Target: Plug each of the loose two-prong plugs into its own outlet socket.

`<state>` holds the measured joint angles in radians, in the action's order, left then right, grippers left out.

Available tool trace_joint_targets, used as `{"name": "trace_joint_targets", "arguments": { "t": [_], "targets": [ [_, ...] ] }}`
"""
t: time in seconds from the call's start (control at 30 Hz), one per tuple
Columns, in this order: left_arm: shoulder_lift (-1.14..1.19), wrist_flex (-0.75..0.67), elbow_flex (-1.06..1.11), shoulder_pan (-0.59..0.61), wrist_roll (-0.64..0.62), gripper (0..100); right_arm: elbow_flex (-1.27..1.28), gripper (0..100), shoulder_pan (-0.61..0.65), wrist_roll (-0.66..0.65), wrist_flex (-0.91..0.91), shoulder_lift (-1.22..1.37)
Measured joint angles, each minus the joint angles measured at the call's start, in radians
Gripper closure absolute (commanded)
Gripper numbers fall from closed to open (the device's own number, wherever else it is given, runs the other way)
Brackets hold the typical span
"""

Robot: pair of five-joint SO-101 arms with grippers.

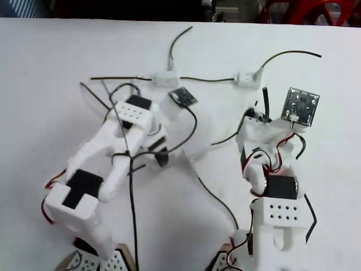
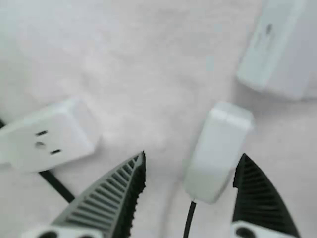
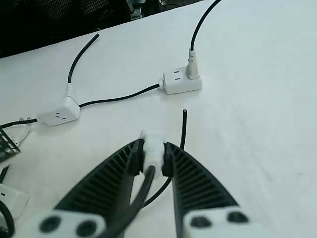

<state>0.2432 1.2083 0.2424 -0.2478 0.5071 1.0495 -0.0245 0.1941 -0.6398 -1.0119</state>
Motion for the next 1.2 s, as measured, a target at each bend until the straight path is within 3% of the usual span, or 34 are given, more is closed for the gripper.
{"name": "trace_joint_targets", "arguments": {
  "t": [0.2, 0.37, 0.5, 0.67, 0.8, 0.97, 1.2],
  "targets": [
    [-0.008, -0.026, -0.063, 0.101, 0.009, 71, 0.005, 98.1, 0.000, 0.000, 0.000, 0.000],
    [-0.074, 0.121, -0.181, 0.123, 0.011, 71, 0.012, 98.1, 0.054, 0.000, 0.002, -0.002],
    [-0.230, 0.233, -0.209, 0.123, 0.011, 71, 0.041, 98.1, 0.150, -0.032, 0.002, 0.000],
    [-0.440, 0.245, -0.106, 0.126, 0.034, 71, 0.058, 98.1, 0.328, -0.064, 0.002, 0.000],
    [-0.526, 0.155, 0.089, 0.126, 0.140, 71, 0.058, 98.1, 0.377, -0.069, 0.002, 0.000],
    [-0.489, -0.068, 0.287, 0.126, 0.199, 71, 0.058, 98.1, 0.350, -0.069, 0.002, 0.000],
    [-0.241, -0.199, 0.212, 0.212, 0.215, 71, 0.098, 98.1, 0.319, -0.069, 0.006, 0.000]
  ]
}}
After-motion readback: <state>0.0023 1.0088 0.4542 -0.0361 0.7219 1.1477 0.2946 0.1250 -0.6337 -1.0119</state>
